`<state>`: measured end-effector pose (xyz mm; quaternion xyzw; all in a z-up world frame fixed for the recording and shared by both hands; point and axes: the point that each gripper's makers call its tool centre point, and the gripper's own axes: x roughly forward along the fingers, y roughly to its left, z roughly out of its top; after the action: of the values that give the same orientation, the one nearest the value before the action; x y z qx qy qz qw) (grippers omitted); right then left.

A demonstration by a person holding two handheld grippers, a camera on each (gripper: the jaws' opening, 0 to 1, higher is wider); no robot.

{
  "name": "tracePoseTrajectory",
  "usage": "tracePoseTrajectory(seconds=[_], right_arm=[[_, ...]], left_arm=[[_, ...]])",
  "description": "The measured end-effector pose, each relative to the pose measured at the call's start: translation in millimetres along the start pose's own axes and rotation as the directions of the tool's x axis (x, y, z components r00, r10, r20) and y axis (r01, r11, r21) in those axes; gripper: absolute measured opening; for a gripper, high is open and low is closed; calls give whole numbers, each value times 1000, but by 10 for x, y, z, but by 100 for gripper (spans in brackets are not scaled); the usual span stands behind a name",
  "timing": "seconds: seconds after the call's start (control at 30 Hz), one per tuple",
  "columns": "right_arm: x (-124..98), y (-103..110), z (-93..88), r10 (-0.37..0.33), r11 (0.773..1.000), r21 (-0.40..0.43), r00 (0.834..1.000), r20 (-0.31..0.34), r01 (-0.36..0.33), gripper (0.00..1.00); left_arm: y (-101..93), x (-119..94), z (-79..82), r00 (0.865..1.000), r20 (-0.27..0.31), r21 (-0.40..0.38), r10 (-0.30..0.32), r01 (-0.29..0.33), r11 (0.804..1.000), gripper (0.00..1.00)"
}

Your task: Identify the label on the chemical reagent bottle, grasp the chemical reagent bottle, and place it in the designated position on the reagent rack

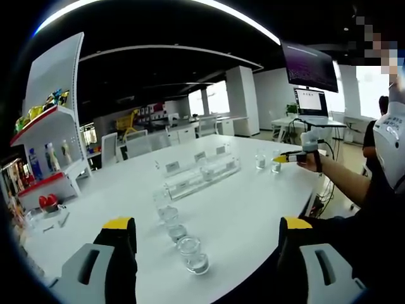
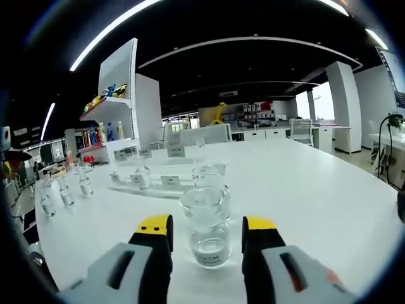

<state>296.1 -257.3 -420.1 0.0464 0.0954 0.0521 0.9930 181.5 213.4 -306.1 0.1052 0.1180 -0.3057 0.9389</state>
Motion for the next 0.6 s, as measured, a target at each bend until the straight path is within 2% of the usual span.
tracePoseTrajectory(seconds=[0.43,0.6], right_arm=[[41,14,19,1,1000,-22,1000,15,0,34],[59,-1,2,-6,999,-31,1000,21,7,28]], left_arm=[[10,-7,-4,1000,1,0,3,-3,1000,93],[11,-7,-16,1000,-2,0,3,-3,1000,92]])
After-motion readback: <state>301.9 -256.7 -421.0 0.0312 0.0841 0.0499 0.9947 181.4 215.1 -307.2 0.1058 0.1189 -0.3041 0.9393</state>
